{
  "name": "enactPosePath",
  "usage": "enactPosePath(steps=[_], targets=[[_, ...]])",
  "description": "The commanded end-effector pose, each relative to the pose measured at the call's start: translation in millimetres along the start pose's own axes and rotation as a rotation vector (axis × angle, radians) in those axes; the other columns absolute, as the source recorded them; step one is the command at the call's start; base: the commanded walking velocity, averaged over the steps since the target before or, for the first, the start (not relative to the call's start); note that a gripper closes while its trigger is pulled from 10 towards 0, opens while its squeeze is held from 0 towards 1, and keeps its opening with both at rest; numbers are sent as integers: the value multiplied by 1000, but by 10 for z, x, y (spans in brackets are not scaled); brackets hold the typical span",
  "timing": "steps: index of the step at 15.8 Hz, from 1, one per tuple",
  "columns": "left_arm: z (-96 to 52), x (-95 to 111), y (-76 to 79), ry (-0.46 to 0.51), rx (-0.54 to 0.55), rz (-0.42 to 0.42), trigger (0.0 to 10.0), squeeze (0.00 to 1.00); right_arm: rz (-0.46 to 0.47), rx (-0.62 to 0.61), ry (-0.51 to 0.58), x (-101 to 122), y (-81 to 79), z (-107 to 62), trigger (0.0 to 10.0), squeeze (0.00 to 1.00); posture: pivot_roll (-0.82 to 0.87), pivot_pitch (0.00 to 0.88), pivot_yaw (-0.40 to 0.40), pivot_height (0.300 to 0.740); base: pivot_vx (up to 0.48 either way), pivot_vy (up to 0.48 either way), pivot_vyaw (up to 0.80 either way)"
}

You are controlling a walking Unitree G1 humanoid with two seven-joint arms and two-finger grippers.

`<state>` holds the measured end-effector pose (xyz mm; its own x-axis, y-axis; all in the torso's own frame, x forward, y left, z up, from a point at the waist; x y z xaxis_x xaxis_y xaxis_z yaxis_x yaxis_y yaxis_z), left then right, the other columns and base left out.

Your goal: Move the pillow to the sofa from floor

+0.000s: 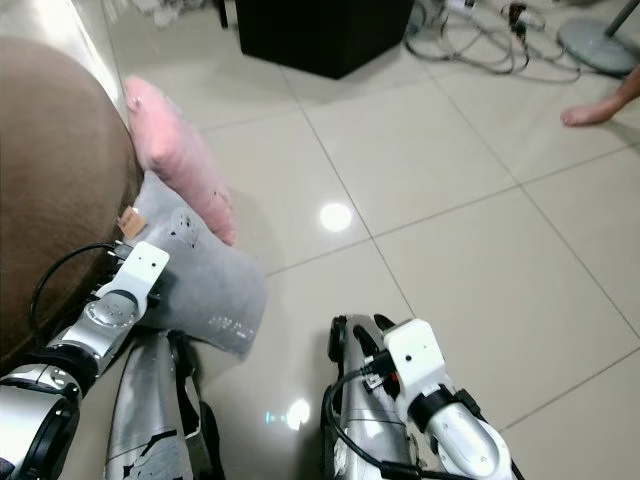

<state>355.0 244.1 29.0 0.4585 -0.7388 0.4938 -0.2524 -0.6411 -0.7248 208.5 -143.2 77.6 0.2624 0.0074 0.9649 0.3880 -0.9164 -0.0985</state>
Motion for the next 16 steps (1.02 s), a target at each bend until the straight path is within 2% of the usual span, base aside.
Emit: enactPosePath(steps=[1, 3, 4, 6, 7, 8, 9, 11, 16], targets=[[-8, -76, 27, -28, -3, 37, 10000, 1000, -4, 2, -20, -5, 4, -53, 10000, 0, -220, 329, -85, 526, 0, 0, 0], [-17, -151, 17, -61, 14, 162, 10000, 1000, -14, 14, -36, 21, 17, -101, 10000, 0, -241, 339, -98, 526, 0, 0, 0], [-21, -186, 10, -76, 22, 167, 10000, 0, 7, 44, -24, 56, -16, -127, 10000, 0, -248, 341, -103, 526, 0, 0, 0], [-26, -230, 2, -95, 27, 130, 10000, 0, 29, 110, -6, 105, -92, -152, 10000, 0, -249, 343, -105, 526, 0, 0, 0], [-28, -246, -13, -102, 32, 109, 4863, 0, 45, 152, 7, 139, -143, -164, 10000, 0, -246, 346, -105, 526, 0, 0, 0], [-28, -252, -24, -104, 35, 96, 2118, 0, 52, 185, 11, 159, -181, -173, 10000, 0, -244, 347, -105, 526, 0, 0, 0], [-26, -254, -62, -106, 47, 84, 0, 0, 41, 280, -4, 165, -282, -208, 10000, 0, -241, 348, -106, 526, 0, 0, 0], [-23, -246, -87, -104, 54, 84, 0, 0, 9, 343, -34, 141, -323, -238, 10000, 0, -240, 347, -106, 526, 0, 0, 0], [-15, -212, -229, -102, 122, 90, 0, 0, -26, 345, -53, 132, -249, -257, 10000, 0, -247, 345, -115, 526, 0, 0, 0]])
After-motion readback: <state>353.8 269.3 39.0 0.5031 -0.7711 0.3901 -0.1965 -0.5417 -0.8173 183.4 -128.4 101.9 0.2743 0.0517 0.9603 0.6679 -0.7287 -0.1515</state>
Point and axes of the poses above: a point about 5 cm out from each wrist's last joint towards the gripper, its own z axis pointing out of the wrist towards the gripper, its own x axis along the axis of the wrist's last joint, y = z × x, the point moved 3 cm from there along z, pointing out of the wrist towards the gripper, and after that the axes turned 15 degrees about z, right-handed, at the moved point
